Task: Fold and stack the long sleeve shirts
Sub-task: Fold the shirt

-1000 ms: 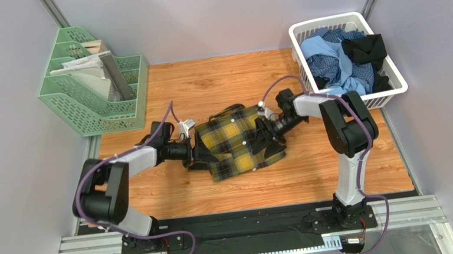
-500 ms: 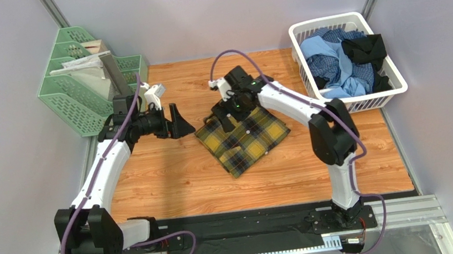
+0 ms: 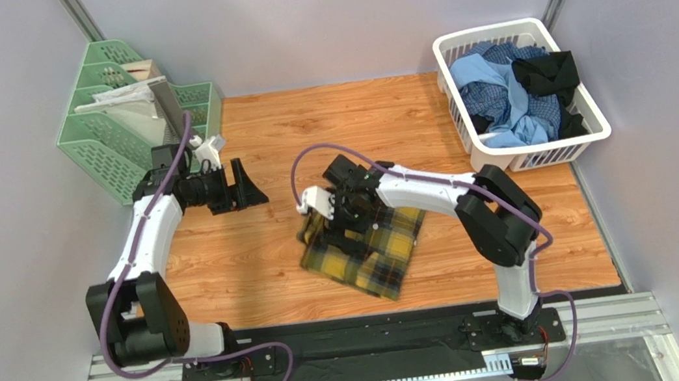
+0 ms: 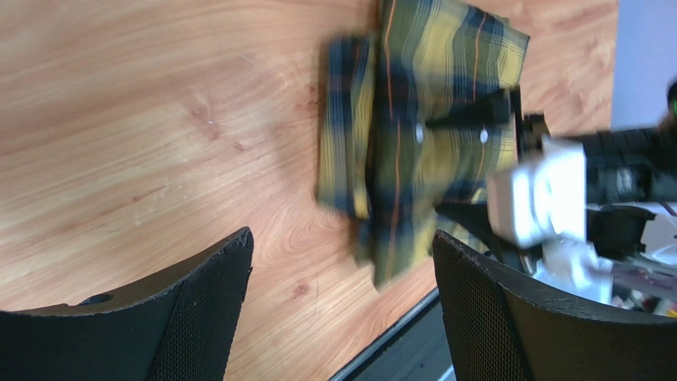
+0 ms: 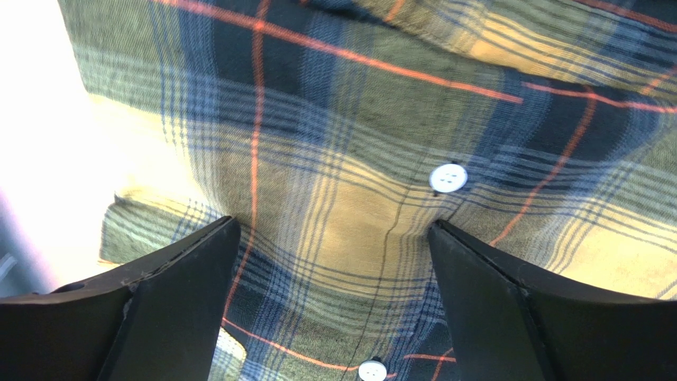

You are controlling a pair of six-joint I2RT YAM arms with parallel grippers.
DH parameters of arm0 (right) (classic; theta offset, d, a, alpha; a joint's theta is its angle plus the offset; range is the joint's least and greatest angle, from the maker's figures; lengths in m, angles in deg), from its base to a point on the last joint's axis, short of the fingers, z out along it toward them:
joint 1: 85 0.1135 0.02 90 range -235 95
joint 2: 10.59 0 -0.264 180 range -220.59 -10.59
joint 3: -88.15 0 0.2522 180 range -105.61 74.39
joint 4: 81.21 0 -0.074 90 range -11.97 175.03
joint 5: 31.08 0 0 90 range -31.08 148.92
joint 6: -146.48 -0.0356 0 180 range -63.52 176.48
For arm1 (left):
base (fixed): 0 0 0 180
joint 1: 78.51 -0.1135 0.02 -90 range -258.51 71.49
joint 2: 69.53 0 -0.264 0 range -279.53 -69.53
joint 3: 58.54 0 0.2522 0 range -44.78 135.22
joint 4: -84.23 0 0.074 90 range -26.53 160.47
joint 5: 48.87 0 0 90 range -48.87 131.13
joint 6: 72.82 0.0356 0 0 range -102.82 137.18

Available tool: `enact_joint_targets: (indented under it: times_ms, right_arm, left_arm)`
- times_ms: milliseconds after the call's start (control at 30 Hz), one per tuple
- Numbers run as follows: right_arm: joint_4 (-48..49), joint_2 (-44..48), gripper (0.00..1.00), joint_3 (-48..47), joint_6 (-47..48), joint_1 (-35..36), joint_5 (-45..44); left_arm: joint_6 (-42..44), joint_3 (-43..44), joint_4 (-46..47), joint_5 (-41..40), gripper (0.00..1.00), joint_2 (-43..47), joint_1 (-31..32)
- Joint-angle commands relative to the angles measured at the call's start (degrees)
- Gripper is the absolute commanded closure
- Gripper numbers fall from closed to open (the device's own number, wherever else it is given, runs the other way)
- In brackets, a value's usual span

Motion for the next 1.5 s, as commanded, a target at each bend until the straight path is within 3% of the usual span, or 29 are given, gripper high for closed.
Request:
enact_joint_targets:
  times_ms: [0,167,300,500,767,1133,1233,1333,1400,1433,1467]
  right_arm:
    - [-3.0,5.7,0.05,5.3,10.2,1.8,10.1]
    - [-6.5,12.1,0.04,1.6,3.8,1.8,8.9]
    - [-7.2,14.3,0.03,5.4,-0.5,1.1,6.7]
    - [-1.8,8.7,0.05,8.7,-6.7,1.1,3.6]
    - [-1.2,5.8,0.06,8.3,-7.3,-0.4,3.9]
    - [-1.0,1.4,0.07,4.5,-8.5,-0.4,4.7]
    - [-0.6,1.0,0.07,4.0,-9.4,-0.4,5.0]
    - [-0.4,1.4,0.07,3.6,-10.8,-1.0,5.5]
    - [-0.8,2.2,0.05,3.4,-11.9,-1.8,6.5]
    - [-1.0,3.9,0.05,3.4,-13.1,-3.1,8.2]
    - [-1.3,4.9,0.05,3.5,-14.1,-4.1,9.2]
  left_arm:
    - [3.2,-1.8,1.8,5.6,0.12,-7.5,1.9]
    - [-0.1,-4.1,6.6,10.6,0.13,-15.1,4.8]
    - [-4.4,-11.0,11.5,10.3,0.16,-15.5,7.1]
    - [-7.6,-10.9,14.0,7.6,0.20,-22.3,11.8]
    - [-12.4,-11.1,20.5,9.5,0.22,-30.1,15.3]
    - [-17.6,-8.2,27.7,11.0,0.27,-32.1,21.5]
    - [-18.5,-7.4,27.7,10.4,0.35,-34.2,21.9]
    - [-18.6,-6.2,27.4,11.1,0.51,-35.4,21.9]
    - [-17.5,-3.5,24.7,13.5,0.74,-35.9,21.8]
    - [-11.7,-1.4,20.8,13.2,0.82,-36.2,21.8]
    - [-8.8,0.9,16.7,12.2,0.97,-35.7,21.8]
